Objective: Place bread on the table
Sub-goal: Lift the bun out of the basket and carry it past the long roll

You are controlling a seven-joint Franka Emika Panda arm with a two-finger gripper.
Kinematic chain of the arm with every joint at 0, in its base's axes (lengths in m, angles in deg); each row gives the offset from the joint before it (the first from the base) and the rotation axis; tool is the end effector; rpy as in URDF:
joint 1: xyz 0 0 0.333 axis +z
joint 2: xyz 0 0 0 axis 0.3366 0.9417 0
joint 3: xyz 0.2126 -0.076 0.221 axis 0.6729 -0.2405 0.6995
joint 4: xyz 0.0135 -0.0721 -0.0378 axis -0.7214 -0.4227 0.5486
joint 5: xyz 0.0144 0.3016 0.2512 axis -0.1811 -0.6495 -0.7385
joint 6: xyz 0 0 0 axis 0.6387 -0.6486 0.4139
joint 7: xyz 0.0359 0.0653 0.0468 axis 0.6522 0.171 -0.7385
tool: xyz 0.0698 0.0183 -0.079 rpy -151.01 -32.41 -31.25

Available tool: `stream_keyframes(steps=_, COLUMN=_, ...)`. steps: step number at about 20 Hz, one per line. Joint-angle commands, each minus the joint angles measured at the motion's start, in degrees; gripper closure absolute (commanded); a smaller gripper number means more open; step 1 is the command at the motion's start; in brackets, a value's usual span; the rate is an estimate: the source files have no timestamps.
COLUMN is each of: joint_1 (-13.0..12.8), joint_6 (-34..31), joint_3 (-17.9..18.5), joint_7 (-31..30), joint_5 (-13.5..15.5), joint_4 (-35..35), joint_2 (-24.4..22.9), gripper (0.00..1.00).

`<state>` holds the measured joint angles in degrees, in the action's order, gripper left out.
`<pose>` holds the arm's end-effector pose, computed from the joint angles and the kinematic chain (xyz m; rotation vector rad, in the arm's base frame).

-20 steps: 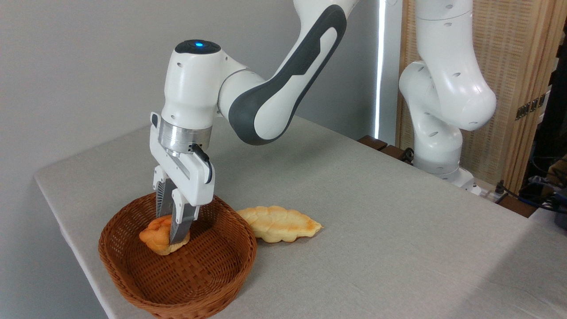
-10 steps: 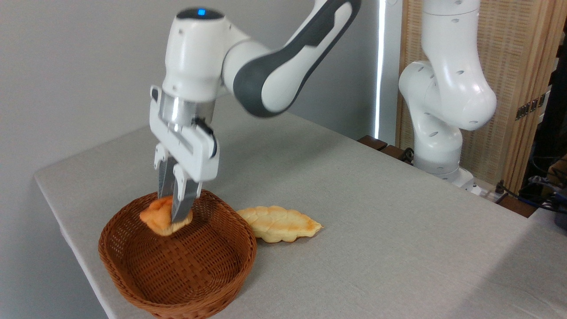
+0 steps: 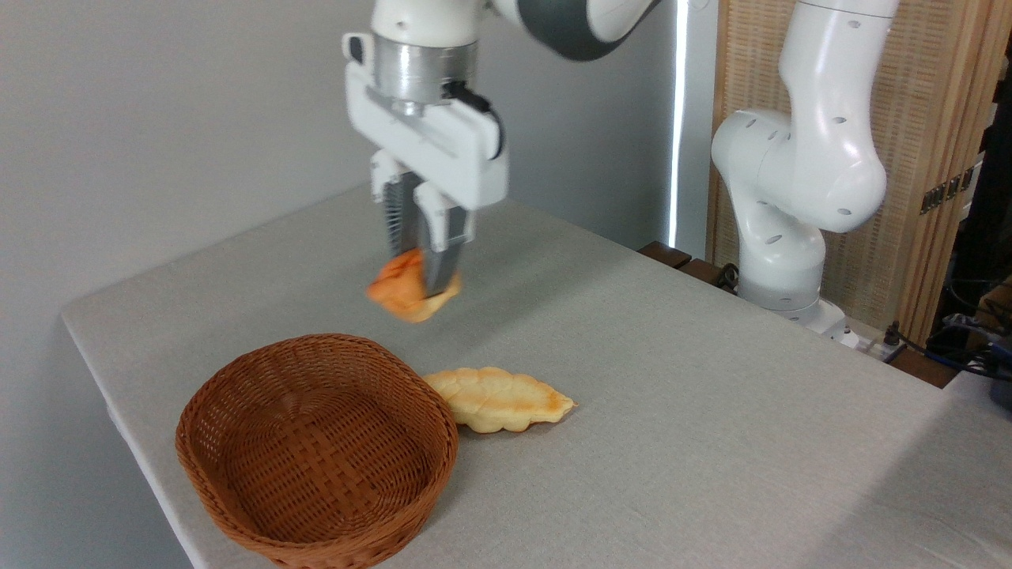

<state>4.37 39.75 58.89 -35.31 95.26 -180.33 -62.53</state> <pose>0.4811 -0.0569 0.5659 2.7842 -1.1368 0.2964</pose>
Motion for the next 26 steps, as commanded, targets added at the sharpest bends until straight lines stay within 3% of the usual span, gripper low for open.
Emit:
stream_keyframes(steps=1, joint_1=-2.63, joint_6=-1.99, joint_3=3.91, joint_7=4.02, joint_5=-0.37, joint_4=-11.86, joint_2=-9.53, gripper=0.54)
stream_keyframes(steps=10, joint_1=-7.29, joint_6=-3.13, joint_3=5.76, joint_7=7.19, joint_5=-4.06, joint_4=-19.8, joint_2=-9.81, gripper=0.51)
stream_keyframes(steps=12, joint_1=-7.38, joint_6=-3.04, joint_3=5.76, joint_7=7.11, joint_5=-4.06, joint_4=-19.71, joint_2=-9.72, gripper=0.33)
stream_keyframes(steps=24, joint_1=-7.38, joint_6=-2.6, joint_3=5.76, joint_7=6.75, joint_5=-4.06, joint_4=-19.62, joint_2=-9.28, gripper=0.02)
stream_keyframes(steps=26, joint_1=-7.38, joint_6=-2.6, joint_3=5.76, joint_7=6.67, joint_5=-4.06, joint_4=-19.62, joint_2=-9.28, gripper=0.0)
